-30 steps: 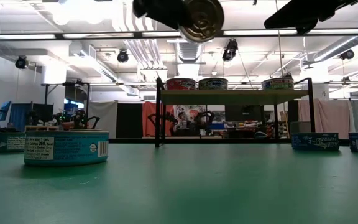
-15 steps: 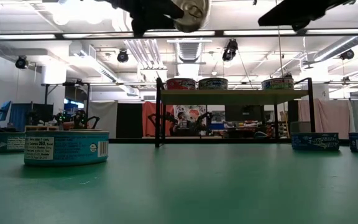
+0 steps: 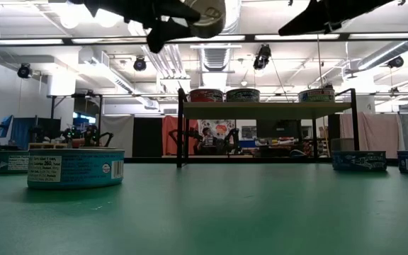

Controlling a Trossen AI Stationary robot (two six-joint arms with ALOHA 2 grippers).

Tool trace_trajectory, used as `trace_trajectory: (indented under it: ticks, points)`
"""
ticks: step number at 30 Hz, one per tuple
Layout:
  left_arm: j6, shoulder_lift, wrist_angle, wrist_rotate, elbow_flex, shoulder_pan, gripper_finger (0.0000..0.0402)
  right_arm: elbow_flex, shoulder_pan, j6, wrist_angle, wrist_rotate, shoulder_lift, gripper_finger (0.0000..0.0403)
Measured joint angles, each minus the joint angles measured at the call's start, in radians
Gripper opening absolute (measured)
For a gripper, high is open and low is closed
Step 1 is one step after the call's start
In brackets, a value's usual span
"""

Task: Stack canned seafood by type on shelf
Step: Stack the blue/pink tuna can on top of the other blue/pink tuna can on the shelf

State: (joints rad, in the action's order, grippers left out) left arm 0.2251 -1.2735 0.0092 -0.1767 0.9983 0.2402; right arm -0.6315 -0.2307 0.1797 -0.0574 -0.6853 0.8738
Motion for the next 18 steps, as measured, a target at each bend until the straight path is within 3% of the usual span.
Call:
trace_trajectory:
  ticks: [4,7,12,18]
  points:
    - [0.126,-0.001,0.131,-0.103,-0.059,0.0,0.0168,0.0,0.02,0.063,0.004,0.002,0.0,0.0009]
    - [0.243,0.006,0.215,-0.159,-0.097,0.002,0.0168,0.0,0.02,0.21,0.007,0.01,0.01,0.0009]
    - [0.452,0.004,0.22,-0.214,-0.151,-0.005,0.0168,0.0,-0.014,0.366,-0.011,0.031,0.064,0.0009]
    - [0.669,0.004,0.227,-0.232,-0.179,-0.002,0.0168,0.0,-0.058,0.672,-0.152,0.03,0.157,0.0009]
